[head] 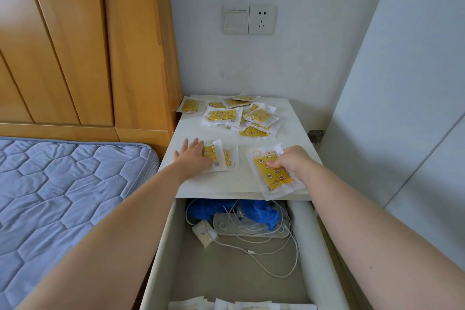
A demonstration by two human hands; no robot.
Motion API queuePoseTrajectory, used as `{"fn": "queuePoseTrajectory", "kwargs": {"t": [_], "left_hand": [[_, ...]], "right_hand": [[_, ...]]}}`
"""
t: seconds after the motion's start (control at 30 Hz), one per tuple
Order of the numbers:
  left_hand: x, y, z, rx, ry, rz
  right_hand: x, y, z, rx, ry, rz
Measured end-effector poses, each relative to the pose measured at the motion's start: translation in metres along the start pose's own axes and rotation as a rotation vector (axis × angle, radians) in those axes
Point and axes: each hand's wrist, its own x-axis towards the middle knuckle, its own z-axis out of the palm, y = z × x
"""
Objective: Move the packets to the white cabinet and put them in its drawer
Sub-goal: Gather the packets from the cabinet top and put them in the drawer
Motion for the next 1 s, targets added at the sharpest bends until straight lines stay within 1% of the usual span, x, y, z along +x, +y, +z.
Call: {"fn": "queuePoseTrajectory", "kwargs": {"t": [0.1, 0.2, 0.33, 0.4, 0.5, 0.7, 0.83, 1.0], "left_hand": [[0.008, 0.0, -0.011, -0.01, -0.101, 0.057], [0.01, 0.006, -0.02, 0.08, -0.144, 0.104], [0.013, 0.021, -0.026, 0.219, -0.092, 0.179], [0.016, 0.026, -0.026, 0.243, -0.129, 0.183], [0.018, 0.033, -0.022, 0.377, -0.208, 0.172], [0.02, 0.043, -0.021, 0.516, -0.182, 0.167], [0.021, 0.039, -0.023, 0.443, -0.228, 0.155], [0.023, 0.044, -0.025, 0.475, -0.223, 0.154]], "right_hand": [[0.003, 0.004, -0.001, 0.07, -0.034, -0.026], [0.006, 0.01, -0.003, 0.18, -0.06, -0.048], [0.004, 0.014, -0.005, 0.207, -0.066, -0.091], [0.002, 0.015, -0.004, 0.209, -0.068, -0.108], [0.0, 0.017, -0.004, 0.197, -0.058, -0.135], [-0.003, 0.021, -0.005, 0.2, -0.043, -0.192], [-0.003, 0.023, -0.005, 0.204, -0.046, -0.205], [-0.002, 0.023, -0.004, 0.211, -0.036, -0.217]]}}
